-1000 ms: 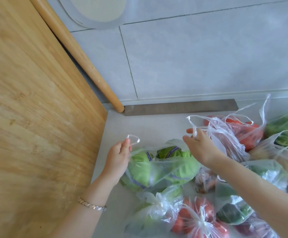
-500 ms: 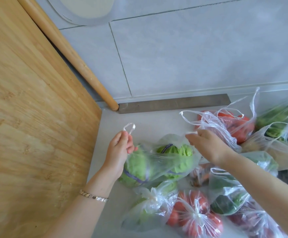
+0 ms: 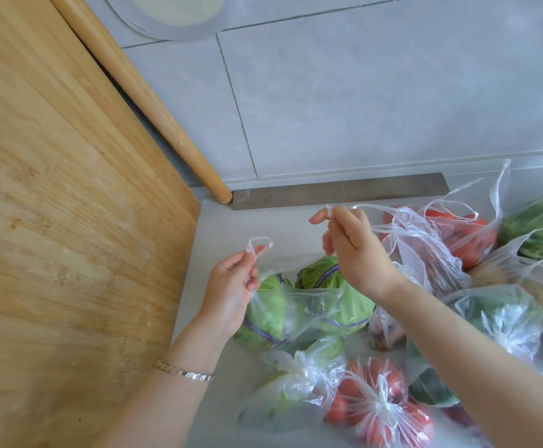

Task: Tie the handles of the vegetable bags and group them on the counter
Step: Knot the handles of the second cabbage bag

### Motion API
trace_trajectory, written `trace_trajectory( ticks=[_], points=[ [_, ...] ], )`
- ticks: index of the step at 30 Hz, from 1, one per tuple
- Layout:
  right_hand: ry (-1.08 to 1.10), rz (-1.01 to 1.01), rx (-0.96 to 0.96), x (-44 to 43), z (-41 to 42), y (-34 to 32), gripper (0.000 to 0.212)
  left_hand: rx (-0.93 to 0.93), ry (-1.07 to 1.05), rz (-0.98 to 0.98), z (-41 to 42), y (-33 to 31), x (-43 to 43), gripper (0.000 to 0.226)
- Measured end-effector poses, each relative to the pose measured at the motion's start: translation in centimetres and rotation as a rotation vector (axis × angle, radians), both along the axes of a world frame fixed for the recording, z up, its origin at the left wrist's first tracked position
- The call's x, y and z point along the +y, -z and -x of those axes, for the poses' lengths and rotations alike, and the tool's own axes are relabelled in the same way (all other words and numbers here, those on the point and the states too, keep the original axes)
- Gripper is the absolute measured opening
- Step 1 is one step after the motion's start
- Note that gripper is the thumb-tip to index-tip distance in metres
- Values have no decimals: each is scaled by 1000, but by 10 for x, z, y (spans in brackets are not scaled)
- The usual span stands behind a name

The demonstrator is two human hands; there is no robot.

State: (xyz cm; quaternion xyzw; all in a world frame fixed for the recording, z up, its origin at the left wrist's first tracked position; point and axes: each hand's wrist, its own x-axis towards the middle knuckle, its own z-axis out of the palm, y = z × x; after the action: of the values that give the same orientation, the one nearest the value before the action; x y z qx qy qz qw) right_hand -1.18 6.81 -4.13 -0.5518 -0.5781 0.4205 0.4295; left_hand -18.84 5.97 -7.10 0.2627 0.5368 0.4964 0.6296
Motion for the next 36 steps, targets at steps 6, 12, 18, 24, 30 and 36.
trace_trajectory(
  ticks=[6, 12, 18, 24, 30, 36],
  points=[
    [87, 326, 357, 10, 28, 32, 21, -124, -25, 83, -6, 5, 5, 28],
    [67, 514, 333, -2, 42, 59, 15, -144, 171, 199, -14, 16, 5, 20],
    [-64, 480, 505, -9, 29, 66, 17, -7, 78, 247, -21, 18, 10, 7],
    [96, 395, 268, -15, 24, 73, 28, 301, 163, 118, -24, 17, 8, 16],
    [299, 429, 287, -2, 27, 66, 37, 821, 465, -152, -11, 15, 12, 24],
    [128, 456, -107, 20, 34, 66, 33, 709, 474, -287, -10, 8, 0, 23]
  ],
)
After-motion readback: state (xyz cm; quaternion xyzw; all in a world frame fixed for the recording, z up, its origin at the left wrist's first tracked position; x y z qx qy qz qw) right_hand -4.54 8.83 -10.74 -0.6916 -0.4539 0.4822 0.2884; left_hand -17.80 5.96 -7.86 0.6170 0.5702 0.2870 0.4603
